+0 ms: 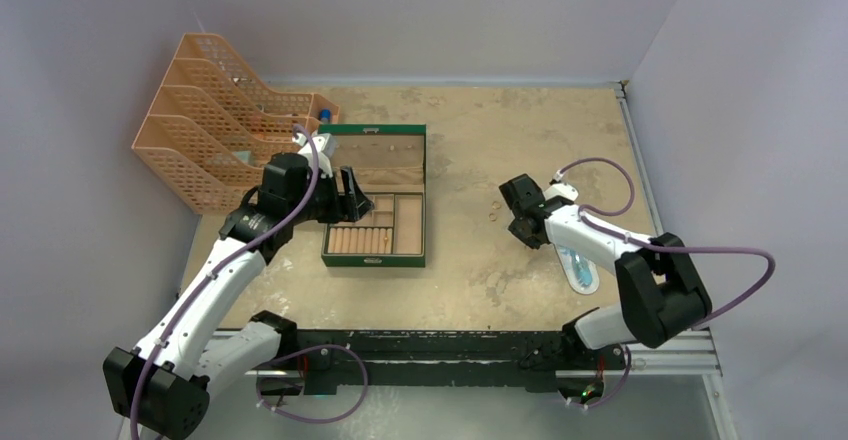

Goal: Organize the mixed jewelry

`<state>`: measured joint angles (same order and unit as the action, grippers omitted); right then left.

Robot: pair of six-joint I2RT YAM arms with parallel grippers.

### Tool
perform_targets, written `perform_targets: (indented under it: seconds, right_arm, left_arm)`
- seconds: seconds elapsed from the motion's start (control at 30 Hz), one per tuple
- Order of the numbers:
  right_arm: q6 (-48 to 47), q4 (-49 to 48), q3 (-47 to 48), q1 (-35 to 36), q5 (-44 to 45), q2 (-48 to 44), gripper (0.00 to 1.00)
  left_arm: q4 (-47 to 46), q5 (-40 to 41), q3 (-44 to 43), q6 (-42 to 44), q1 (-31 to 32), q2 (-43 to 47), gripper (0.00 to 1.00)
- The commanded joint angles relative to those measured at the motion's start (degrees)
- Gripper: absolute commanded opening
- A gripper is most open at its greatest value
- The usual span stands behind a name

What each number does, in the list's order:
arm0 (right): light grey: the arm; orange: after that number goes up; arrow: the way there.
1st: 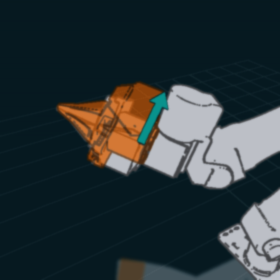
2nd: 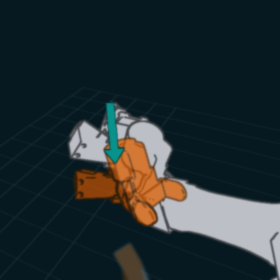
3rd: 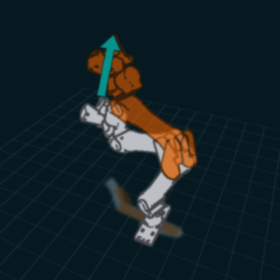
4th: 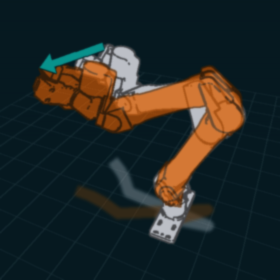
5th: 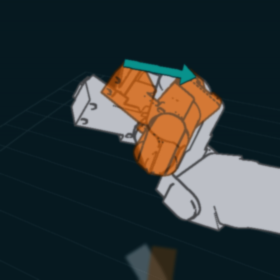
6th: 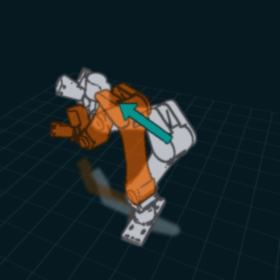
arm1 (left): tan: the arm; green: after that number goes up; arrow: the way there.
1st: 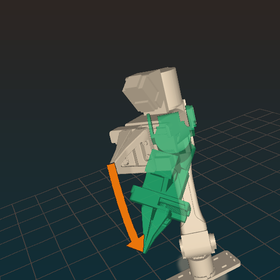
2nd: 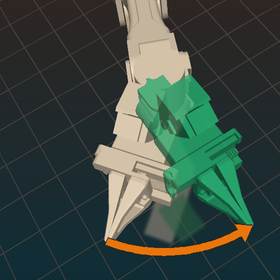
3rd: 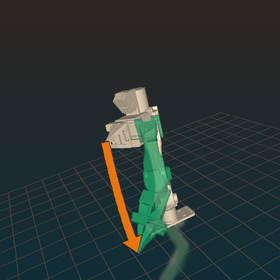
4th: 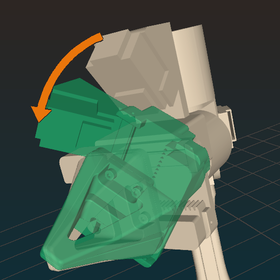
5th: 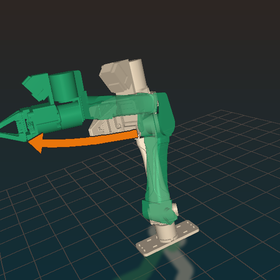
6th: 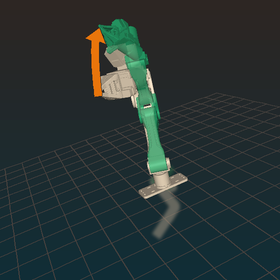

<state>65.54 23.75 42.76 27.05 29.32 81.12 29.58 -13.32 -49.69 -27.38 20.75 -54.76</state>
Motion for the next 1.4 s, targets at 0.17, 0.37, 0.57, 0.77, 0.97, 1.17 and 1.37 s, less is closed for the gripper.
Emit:
perform_targets:
  seconds: [0.17,0.37,0.57,0.77,0.97,1.17,1.37]
  right_arm:
    - [1.7,-0.3,0.3,-1.3,3.1,3.0,0.29]
    - [0.2,-1.6,0.9,-1.5,2.5,4.7,0.28]
    - [-4.5,-2.4,1.5,-1.5,-0.2,5.5,0.22]
    - [-11.2,-5.3,0.3,-1.4,-4.5,3.7,0.19]
    - [-17.4,-7.9,0.1,-0.4,-11.7,3.3,0.16]
    - [-22.0,-9.3,2.3,4.7,-15.0,4.6,0.13]
    - [-23.3,-7.6,5.2,10.7,-13.6,9.6,0.15]
  left_arm:
    - [-1.6,1.7,-0.4,0.6,0.0,-0.5,0.66]
    - [-1.4,2.0,-0.4,0.6,0.0,-0.4,0.66]
    - [-1.2,2.3,-0.4,0.5,0.0,-0.4,0.66]
    - [-1.1,2.3,-0.5,0.5,0.0,-0.6,0.66]
    - [-1.2,2.3,-0.5,0.4,0.0,-1.1,0.66]
    - [-1.1,2.4,-0.7,0.3,0.0,-1.6,0.65]
    - [-1.2,2.5,-0.7,0.2,0.0,-1.9,0.65]
